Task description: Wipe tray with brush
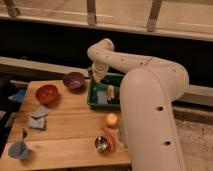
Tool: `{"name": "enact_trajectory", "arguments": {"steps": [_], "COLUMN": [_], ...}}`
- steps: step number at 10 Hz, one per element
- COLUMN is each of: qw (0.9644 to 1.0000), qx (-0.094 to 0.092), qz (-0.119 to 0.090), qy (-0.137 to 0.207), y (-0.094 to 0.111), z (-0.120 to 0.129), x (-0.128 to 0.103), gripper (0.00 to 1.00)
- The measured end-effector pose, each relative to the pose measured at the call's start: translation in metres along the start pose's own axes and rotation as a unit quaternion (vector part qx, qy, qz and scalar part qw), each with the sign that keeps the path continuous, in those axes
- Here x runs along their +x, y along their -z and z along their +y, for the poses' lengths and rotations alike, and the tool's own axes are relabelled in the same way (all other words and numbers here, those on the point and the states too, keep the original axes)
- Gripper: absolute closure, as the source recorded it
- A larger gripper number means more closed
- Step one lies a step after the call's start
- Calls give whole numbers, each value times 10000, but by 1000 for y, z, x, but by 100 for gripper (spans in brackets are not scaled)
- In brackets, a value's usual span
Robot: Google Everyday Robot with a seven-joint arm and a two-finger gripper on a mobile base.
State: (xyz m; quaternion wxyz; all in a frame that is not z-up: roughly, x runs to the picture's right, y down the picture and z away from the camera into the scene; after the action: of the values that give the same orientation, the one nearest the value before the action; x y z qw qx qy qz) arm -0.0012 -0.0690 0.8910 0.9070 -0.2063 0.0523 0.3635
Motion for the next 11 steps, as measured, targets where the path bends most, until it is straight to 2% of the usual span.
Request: {"name": "enact_trajectory", "arguments": {"steps": [3, 6, 8, 11], "qw": [9995, 9976, 9969, 9970], "qx": [-57, 64, 57, 54], "qz": [61, 346, 379, 371], "qy": [-294, -597, -691, -672], "y": [-5, -2, -1, -1], "z": [-3, -23, -28, -26], "x": [19, 52, 59, 57], "gripper": [100, 100, 100, 100]}}
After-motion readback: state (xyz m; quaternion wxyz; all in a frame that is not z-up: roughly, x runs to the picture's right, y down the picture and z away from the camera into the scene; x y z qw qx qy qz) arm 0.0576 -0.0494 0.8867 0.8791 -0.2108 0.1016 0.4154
